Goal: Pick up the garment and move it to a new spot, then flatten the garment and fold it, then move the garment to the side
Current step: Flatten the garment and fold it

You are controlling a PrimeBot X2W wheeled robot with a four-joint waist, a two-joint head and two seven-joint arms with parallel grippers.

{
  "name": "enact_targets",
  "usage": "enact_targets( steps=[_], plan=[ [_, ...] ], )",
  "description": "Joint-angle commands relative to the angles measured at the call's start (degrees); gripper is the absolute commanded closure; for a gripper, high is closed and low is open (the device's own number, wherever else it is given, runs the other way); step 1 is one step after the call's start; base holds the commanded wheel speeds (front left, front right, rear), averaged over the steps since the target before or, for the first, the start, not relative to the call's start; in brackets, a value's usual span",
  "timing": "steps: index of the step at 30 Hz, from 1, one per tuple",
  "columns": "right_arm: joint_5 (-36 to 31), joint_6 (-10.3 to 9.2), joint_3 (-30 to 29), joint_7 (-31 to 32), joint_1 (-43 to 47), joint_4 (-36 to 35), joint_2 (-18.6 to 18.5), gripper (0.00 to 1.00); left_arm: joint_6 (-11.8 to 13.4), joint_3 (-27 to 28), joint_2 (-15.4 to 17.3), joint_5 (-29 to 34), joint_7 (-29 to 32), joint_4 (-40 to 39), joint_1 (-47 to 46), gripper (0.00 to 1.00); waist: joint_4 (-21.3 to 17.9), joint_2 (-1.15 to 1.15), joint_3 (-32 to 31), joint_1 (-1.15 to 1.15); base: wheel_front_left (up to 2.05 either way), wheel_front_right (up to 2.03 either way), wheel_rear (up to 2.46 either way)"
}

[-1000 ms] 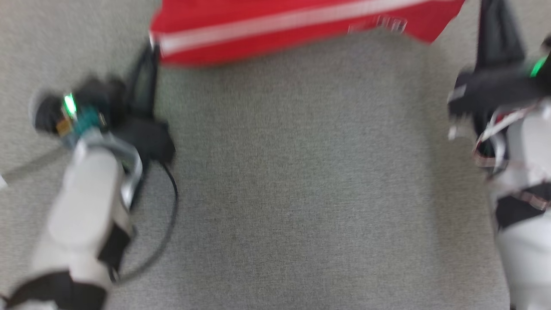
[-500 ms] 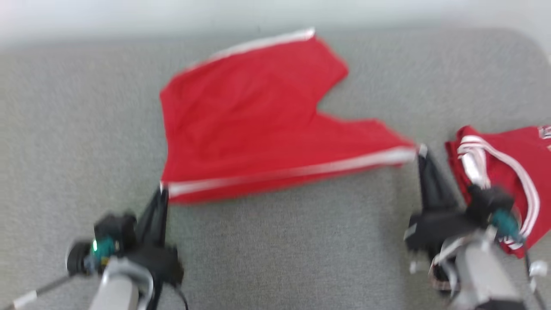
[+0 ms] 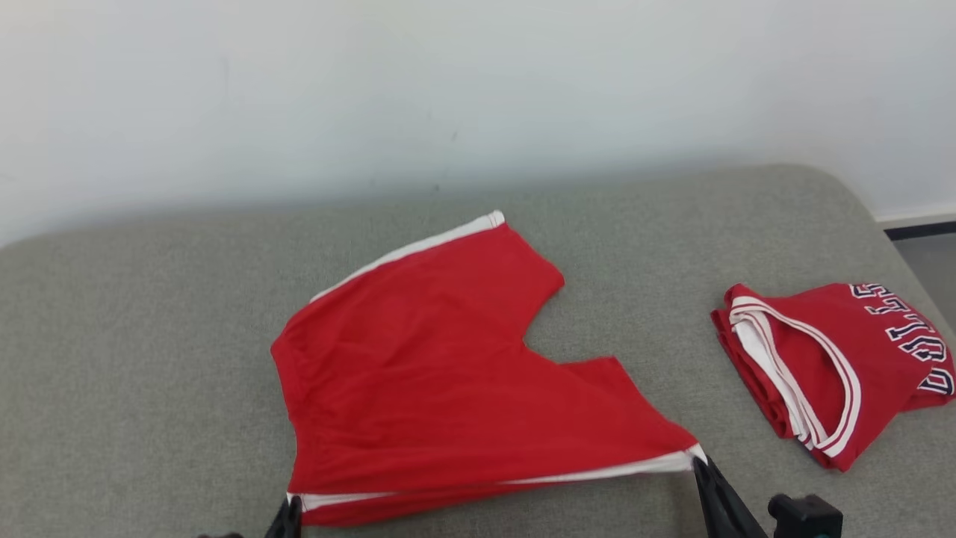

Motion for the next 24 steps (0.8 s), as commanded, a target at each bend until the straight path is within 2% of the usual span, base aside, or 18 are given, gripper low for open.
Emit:
enact_targets(
  steps=[1,14,24],
  plan=[
    [-0.04,-0.30,-0.81,-0.05,1.33,0.23,-0.22,1.00,0.21,0.70,-0.19,-0.43,-0.18,-0.49,1.73,1.00,-1.02,0.02,-2.76,0.02,0.00,0.00,0.00],
    [0.45,-0.29,-1.26,-0.05,10.11,-0.79,0.37,1.00,0.20,-0.44,-2.19,-1.53,-0.18,-1.53,11.53,1.00,-0.02,0.02,-6.58,0.02,0.00,0.00,0.00],
    [-0.08,-0.29,-2.41,-0.04,9.42,-2.11,1.39,1.00,0.20,-0.43,-2.19,-1.45,-0.18,-3.45,10.68,1.00,1.80,0.02,-5.08,0.02,0.00,0.00,0.00]
  ],
)
